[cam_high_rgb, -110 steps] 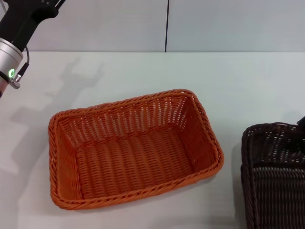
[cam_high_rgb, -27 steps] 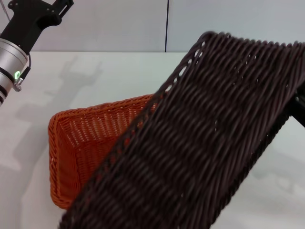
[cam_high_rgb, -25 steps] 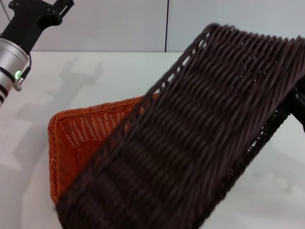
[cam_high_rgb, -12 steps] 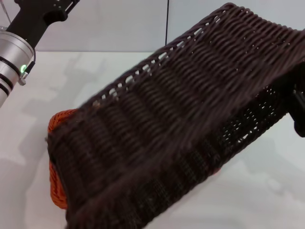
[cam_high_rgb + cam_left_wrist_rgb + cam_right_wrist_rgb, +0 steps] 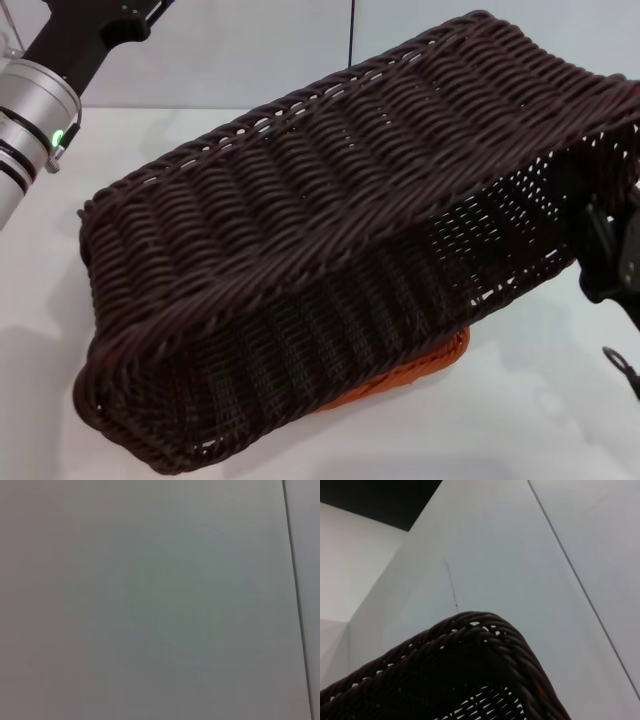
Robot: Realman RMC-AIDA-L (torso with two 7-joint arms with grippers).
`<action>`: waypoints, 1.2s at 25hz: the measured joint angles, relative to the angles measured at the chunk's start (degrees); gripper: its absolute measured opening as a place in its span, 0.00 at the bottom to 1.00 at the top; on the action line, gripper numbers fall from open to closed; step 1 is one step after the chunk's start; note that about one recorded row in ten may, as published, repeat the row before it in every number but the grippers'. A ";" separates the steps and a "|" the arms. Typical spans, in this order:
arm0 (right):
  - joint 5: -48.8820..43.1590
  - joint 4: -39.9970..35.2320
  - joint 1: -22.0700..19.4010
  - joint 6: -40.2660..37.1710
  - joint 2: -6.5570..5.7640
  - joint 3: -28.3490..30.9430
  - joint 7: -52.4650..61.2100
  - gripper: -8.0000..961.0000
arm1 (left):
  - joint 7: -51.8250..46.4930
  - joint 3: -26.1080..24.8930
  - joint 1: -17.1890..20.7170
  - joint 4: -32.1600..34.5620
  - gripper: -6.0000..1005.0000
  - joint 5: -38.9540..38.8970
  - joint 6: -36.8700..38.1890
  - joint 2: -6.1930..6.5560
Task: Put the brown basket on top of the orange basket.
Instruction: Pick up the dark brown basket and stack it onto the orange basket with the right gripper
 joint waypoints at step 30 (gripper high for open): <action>-1.51 9.46 -6.54 5.10 0.35 -0.99 -3.07 0.17 | 1.07 0.83 -1.30 -0.54 0.82 0.00 -1.66 0.02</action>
